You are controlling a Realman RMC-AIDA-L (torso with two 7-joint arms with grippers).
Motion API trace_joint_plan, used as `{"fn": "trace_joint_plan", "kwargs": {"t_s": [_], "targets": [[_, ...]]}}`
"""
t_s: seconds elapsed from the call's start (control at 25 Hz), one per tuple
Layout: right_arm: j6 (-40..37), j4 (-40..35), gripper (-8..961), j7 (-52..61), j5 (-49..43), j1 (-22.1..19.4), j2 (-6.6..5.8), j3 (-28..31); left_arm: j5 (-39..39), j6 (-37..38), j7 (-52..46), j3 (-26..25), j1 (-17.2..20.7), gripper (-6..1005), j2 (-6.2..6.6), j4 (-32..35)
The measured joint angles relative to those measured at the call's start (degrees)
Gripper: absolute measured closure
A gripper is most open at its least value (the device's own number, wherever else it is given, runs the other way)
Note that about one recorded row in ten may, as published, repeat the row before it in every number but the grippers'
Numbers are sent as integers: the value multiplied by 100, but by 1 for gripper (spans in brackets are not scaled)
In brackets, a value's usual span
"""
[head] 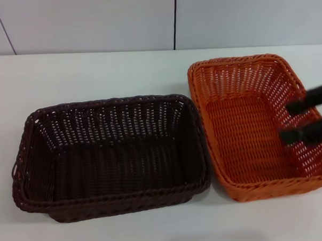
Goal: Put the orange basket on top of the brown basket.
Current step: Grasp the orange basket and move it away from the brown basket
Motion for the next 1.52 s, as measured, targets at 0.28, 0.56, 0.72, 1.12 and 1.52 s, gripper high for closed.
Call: {"fn": "trace_joint_plan", "kwargs": {"t_s": [0.28, 0.56, 0.72, 1.12, 1.52], "targets": [[-437, 252, 200, -261, -758, 207, -39, -352, -44, -91, -2, 94, -10, 203, -7, -20], [-264, 273, 200, -319, -1174, 285, 24, -903, -344, -91, -5, 371, -12, 203, -7, -43], [85, 477, 201, -338, -1445, 339, 83, -1310, -515, -53, -8, 542, 20, 203, -7, -49], [781, 1084, 201, -357, -2238, 516, 406, -2026, -516, -48, -9, 556, 25, 203, 3, -34], [1199, 1273, 218, -231, -2446, 506, 505, -2489, -516, -85, -9, 530, -12, 204, 27, 25]]}}
